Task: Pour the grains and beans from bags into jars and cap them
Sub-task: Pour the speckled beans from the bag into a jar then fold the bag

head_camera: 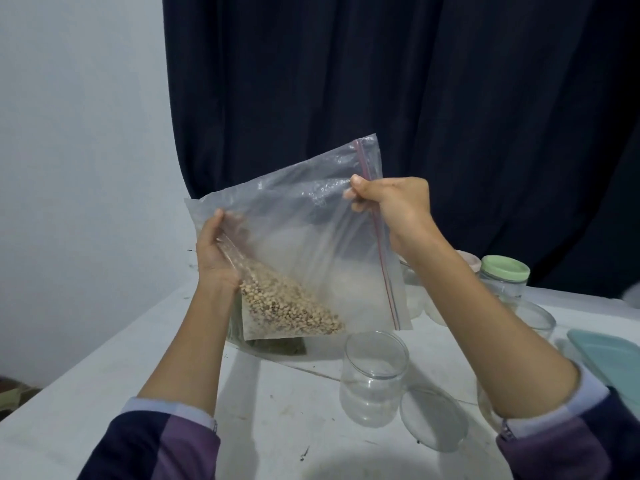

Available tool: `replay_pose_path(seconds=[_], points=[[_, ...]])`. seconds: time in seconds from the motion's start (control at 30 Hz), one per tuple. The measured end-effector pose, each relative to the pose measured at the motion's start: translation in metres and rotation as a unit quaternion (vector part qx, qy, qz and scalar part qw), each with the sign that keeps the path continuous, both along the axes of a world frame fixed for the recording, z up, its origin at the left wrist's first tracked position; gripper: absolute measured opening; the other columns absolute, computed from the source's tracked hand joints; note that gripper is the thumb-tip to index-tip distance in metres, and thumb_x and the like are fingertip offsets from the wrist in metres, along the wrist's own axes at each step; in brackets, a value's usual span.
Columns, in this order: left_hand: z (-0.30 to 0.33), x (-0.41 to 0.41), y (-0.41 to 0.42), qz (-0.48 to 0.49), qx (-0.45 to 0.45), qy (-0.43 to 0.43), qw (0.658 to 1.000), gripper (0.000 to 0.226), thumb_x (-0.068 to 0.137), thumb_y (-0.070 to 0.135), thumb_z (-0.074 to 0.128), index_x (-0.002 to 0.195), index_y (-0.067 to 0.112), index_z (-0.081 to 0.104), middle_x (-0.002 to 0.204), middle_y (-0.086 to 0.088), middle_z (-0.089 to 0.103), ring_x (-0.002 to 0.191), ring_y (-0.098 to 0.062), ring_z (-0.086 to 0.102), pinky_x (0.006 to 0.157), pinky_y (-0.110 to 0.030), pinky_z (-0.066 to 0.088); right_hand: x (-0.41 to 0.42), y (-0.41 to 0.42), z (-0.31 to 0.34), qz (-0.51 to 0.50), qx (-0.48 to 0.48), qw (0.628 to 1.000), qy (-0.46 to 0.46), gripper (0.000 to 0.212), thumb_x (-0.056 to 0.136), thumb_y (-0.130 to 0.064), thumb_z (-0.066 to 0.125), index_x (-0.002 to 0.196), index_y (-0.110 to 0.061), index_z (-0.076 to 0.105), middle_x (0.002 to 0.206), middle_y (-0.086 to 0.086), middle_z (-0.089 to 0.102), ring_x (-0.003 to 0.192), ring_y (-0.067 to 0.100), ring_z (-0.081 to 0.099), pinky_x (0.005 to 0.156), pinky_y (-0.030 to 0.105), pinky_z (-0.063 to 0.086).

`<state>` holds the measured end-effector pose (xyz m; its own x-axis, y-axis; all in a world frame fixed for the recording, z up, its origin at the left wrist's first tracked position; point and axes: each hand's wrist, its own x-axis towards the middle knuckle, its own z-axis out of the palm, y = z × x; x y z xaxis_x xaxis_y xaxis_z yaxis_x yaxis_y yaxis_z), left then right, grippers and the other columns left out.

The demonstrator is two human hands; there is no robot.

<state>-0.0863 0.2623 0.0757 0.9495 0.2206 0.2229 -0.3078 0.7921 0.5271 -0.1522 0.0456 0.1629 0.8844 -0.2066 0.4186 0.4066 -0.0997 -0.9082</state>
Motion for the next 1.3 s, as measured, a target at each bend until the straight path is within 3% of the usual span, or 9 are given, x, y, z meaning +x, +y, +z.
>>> replay_pose_path(seconds=[0.1, 0.33, 0.47, 0.57, 0.67, 0.97, 1.07, 1.17, 1.3], points=[[0.0, -0.002, -0.001, -0.012, -0.006, 0.006, 1.0, 0.023, 0.087, 0.025, 0.061, 0.066, 0.02, 0.068, 0.068, 0.006, 0.068, 0.072, -0.01, 0.064, 0.077, -0.025, 0.052, 0.0, 0.0, -0.001, -0.002, -0.001, 1.0, 0.006, 0.019, 0.084, -0.02, 0.073, 0.073, -0.004, 0.073, 0.082, 0.012, 0.073, 0.061, 0.008, 0.061, 0.061, 0.0, 0.04], [0.003, -0.005, 0.0, -0.008, 0.014, 0.047, 0.999, 0.028, 0.086, 0.022, 0.059, 0.058, 0.021, 0.065, 0.066, 0.006, 0.064, 0.069, -0.011, 0.062, 0.076, -0.026, 0.05, -0.002, -0.001, -0.004, 0.008, 0.005, 1.0, -0.002, 0.018, 0.084, -0.015, 0.071, 0.077, 0.001, 0.072, 0.081, 0.015, 0.072, 0.064, 0.013, 0.061, 0.059, -0.001, 0.041], [0.01, -0.004, 0.004, -0.004, 0.069, 0.051, 0.996, 0.04, 0.089, 0.018, 0.054, 0.05, 0.021, 0.065, 0.058, 0.008, 0.064, 0.06, -0.007, 0.062, 0.062, -0.02, 0.049, -0.003, -0.003, -0.005, 0.014, 0.01, 1.0, 0.01, 0.018, 0.085, -0.014, 0.07, 0.078, 0.001, 0.072, 0.078, 0.012, 0.07, 0.063, 0.011, 0.06, 0.053, -0.004, 0.037], [0.014, -0.001, 0.013, -0.012, 0.097, 0.042, 0.994, 0.031, 0.09, 0.014, 0.052, 0.061, 0.02, 0.063, 0.059, 0.008, 0.064, 0.058, -0.006, 0.063, 0.053, -0.019, 0.048, -0.001, -0.005, -0.009, 0.025, 0.015, 0.999, 0.016, 0.017, 0.084, -0.017, 0.071, 0.076, -0.002, 0.073, 0.077, 0.008, 0.071, 0.063, 0.011, 0.061, 0.063, 0.002, 0.043], [0.015, 0.001, 0.02, -0.006, 0.194, 0.035, 0.98, 0.024, 0.09, 0.013, 0.046, 0.068, 0.015, 0.057, 0.063, 0.005, 0.062, 0.053, -0.007, 0.058, 0.051, -0.02, 0.044, 0.0, -0.007, -0.012, 0.032, 0.017, 0.999, 0.021, 0.018, 0.084, -0.017, 0.072, 0.078, 0.0, 0.073, 0.08, 0.01, 0.073, 0.066, 0.013, 0.062, 0.069, 0.006, 0.047], [0.02, -0.009, 0.0, 0.195, 0.365, 0.081, 0.907, 0.03, 0.088, 0.005, 0.039, 0.063, 0.012, 0.053, 0.05, 0.006, 0.053, 0.05, -0.004, 0.059, 0.054, -0.024, 0.049, -0.006, -0.013, -0.028, 0.039, 0.054, 0.997, 0.04, 0.016, 0.083, -0.014, 0.072, 0.076, 0.0, 0.073, 0.08, 0.012, 0.073, 0.065, 0.015, 0.063, 0.071, 0.016, 0.055], [0.019, -0.01, -0.009, 0.257, 0.381, 0.059, 0.886, 0.034, 0.096, 0.012, 0.035, 0.062, 0.016, 0.043, 0.053, 0.005, 0.043, 0.043, 0.0, 0.044, 0.046, -0.017, 0.041, -0.007, -0.018, -0.032, 0.041, 0.069, 0.996, 0.039, 0.015, 0.084, -0.013, 0.071, 0.073, -0.002, 0.072, 0.076, 0.006, 0.073, 0.063, 0.013, 0.063, 0.079, 0.021, 0.055], [0.022, -0.011, -0.018, 0.31, 0.405, 0.04, 0.859, 0.04, 0.102, 0.021, 0.03, 0.063, 0.018, 0.042, 0.059, 0.005, 0.037, 0.044, 0.0, 0.039, 0.047, -0.015, 0.032, -0.007, -0.022, -0.035, 0.039, 0.064, 0.997, 0.028, 0.018, 0.087, -0.014, 0.068, 0.073, -0.004, 0.072, 0.073, 0.001, 0.073, 0.06, 0.009, 0.063, 0.071, 0.018, 0.053], [0.027, -0.01, -0.028, 0.302, 0.392, 0.035, 0.868, 0.04, 0.103, 0.028, 0.028, 0.07, 0.024, 0.051, 0.064, 0.007, 0.045, 0.053, -0.001, 0.043, 0.053, -0.019, 0.037, -0.006, -0.028, -0.041, 0.042, 0.048, 0.998, 0.004, 0.024, 0.094, -0.013, 0.059, 0.076, -0.003, 0.071, 0.069, -0.004, 0.071, 0.058, 0.005, 0.061, 0.064, 0.015, 0.05]])
